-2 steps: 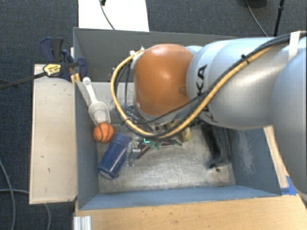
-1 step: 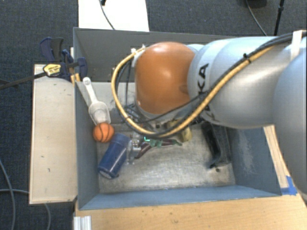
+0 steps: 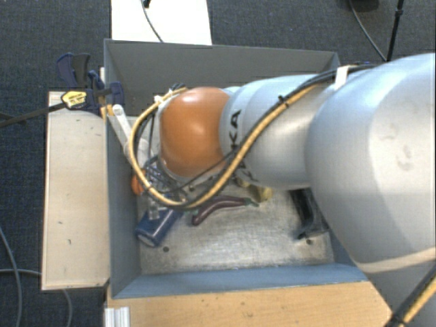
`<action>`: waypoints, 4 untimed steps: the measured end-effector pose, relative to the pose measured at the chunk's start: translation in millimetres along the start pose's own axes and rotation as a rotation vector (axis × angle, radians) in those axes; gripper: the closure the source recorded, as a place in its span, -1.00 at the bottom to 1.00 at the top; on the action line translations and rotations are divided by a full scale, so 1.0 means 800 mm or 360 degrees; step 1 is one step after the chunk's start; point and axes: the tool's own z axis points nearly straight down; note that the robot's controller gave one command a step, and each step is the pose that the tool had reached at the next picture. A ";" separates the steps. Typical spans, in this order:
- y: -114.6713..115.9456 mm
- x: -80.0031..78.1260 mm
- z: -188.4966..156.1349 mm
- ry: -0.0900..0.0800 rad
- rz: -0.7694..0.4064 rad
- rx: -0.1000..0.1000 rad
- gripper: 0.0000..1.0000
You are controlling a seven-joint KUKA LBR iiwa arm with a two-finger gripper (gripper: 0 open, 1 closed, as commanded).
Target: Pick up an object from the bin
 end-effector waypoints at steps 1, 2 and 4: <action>-0.023 0.036 0.049 0.0118 0.0005 0.0060 -1.00; -0.023 0.036 0.049 0.0118 0.0010 0.0059 -1.00; -0.033 -0.024 0.010 0.0122 0.0004 0.0062 -1.00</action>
Offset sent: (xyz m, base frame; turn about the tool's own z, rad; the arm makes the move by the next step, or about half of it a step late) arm 0.0000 0.0000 0.0000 0.0000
